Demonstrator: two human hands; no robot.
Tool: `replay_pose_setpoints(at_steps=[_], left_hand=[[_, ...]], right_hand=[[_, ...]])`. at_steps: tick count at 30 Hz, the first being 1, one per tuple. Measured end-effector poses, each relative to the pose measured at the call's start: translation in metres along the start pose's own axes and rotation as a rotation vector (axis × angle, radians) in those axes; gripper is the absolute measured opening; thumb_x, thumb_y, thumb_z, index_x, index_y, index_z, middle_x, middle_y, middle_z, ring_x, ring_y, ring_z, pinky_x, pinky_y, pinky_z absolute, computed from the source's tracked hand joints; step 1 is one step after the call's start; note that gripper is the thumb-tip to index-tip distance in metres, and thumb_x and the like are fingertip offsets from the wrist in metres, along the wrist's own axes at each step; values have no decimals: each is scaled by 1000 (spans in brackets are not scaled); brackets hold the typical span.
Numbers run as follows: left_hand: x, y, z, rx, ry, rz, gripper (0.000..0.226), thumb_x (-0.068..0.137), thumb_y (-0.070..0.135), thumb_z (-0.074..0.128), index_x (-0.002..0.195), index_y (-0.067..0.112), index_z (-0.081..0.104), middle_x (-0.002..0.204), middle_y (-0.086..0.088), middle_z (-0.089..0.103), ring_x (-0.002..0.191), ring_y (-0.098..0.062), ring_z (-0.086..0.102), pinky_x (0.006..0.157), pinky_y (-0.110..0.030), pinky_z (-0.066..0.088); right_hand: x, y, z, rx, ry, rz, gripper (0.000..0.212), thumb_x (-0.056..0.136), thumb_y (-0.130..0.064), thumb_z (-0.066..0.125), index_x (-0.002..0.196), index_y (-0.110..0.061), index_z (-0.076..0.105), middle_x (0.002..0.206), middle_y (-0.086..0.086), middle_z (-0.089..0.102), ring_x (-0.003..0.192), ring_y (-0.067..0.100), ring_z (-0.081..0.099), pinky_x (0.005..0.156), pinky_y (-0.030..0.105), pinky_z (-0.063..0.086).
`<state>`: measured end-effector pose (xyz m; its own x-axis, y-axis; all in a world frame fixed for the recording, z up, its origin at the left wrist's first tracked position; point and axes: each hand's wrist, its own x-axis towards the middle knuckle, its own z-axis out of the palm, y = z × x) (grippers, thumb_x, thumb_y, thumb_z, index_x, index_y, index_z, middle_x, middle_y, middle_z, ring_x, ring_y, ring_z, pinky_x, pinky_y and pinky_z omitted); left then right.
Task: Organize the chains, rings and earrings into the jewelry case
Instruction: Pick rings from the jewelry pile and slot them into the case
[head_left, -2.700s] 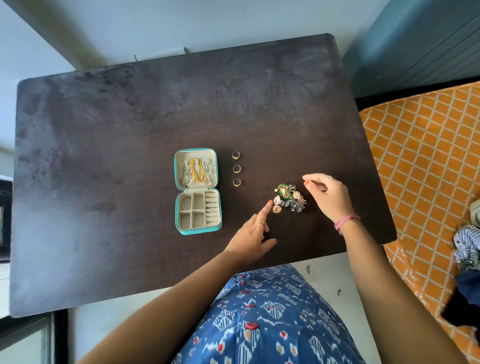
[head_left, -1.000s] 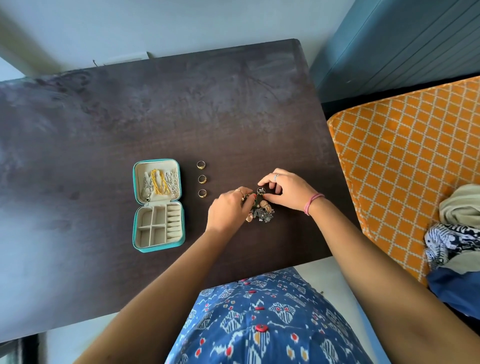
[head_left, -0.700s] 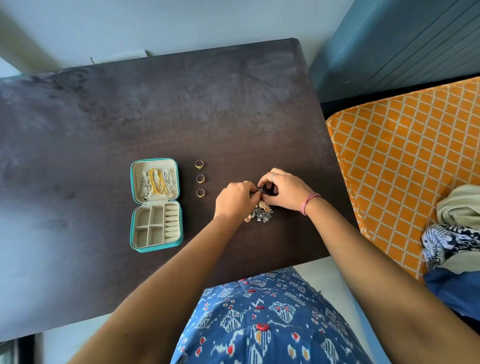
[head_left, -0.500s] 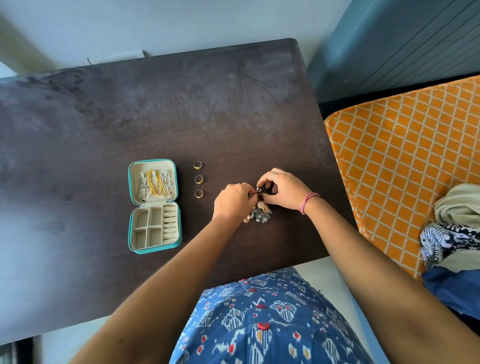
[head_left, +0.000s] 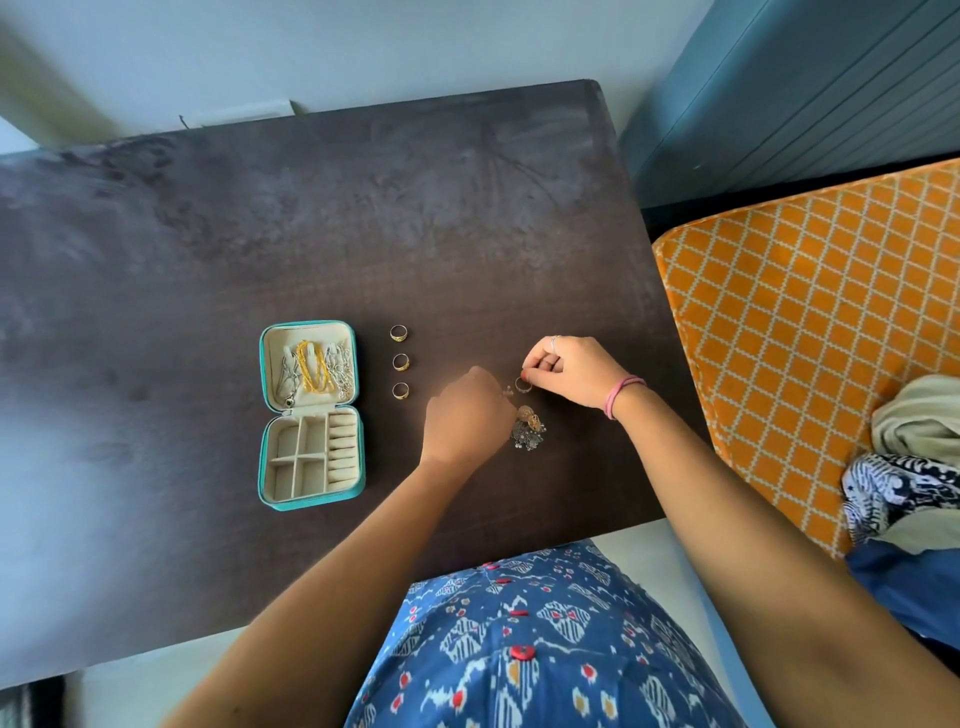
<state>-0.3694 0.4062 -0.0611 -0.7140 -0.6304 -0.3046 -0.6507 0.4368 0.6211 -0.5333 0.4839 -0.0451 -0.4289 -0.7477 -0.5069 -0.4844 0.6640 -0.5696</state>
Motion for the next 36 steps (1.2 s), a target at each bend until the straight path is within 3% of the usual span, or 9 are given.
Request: replay_pose_setpoints(at_steps=[3,7,11,17,22,25,29,33,36], left_hand=[[-6,-4,0,-36,8,26,12,85,28,56,91,21,49,72,12,51,82,-16,56,74,-36,43],[-26,-21,-3,-36,15,152,11,86,27,57,91,20,52,73,13,48,73,-13,51,69,-35,42],[-57,-53,-4,46,-37,227,24,82,41,49,92,20,54,78,14,44,71,-12,50,66,-32,42],[-80,-79,-11,203,-165,306,31,82,42,42,94,22,62,86,6,56,80,-16,56,69,-32,44],[-77,-76,-21,202,-275,296,26,88,34,51,109,21,61,102,3,55,97,-16,51,86,-35,43],[-79,-78,-24,198,-322,300,28,89,32,53,115,23,59,108,4,53,102,-14,49,91,-32,40],[-85,-88,-30,169,-364,298,27,90,28,53,115,24,61,109,3,55,101,-15,50,91,-32,41],[-89,-95,-33,154,-408,288,30,91,29,53,120,25,58,114,4,52,106,-13,47,92,-28,36],[-88,-95,-36,131,-437,285,31,91,28,54,121,26,58,116,3,51,107,-13,46,93,-28,37]], right_hand=[[4,-5,0,-92,1,-9,3,85,-25,68,86,-23,69,79,-5,67,70,7,61,72,23,52],[3,-10,-2,-258,-29,-90,9,89,-24,59,87,-22,67,83,-9,53,67,5,51,69,21,44],[-1,-12,0,-336,-38,-129,12,91,-24,54,88,-19,64,88,-7,50,75,11,53,73,27,47],[-2,-22,2,-466,-93,-112,20,93,-26,49,82,-17,62,95,-7,50,76,16,56,70,32,48],[5,-37,-3,-361,-94,-35,21,91,-25,52,80,-15,68,56,-9,50,58,14,50,56,26,37],[4,-61,1,-283,-31,-67,23,92,-25,51,84,-13,70,55,-10,49,54,7,45,52,25,33],[1,-96,21,-246,-114,-95,21,91,-28,51,85,-19,68,55,-11,50,56,6,46,63,27,40],[1,-111,48,-289,-134,-104,21,92,-30,50,79,-21,65,63,-16,45,76,14,50,83,36,37],[3,-115,66,-296,-105,-137,19,93,-31,51,81,-24,63,72,-14,53,84,15,53,88,39,39]])
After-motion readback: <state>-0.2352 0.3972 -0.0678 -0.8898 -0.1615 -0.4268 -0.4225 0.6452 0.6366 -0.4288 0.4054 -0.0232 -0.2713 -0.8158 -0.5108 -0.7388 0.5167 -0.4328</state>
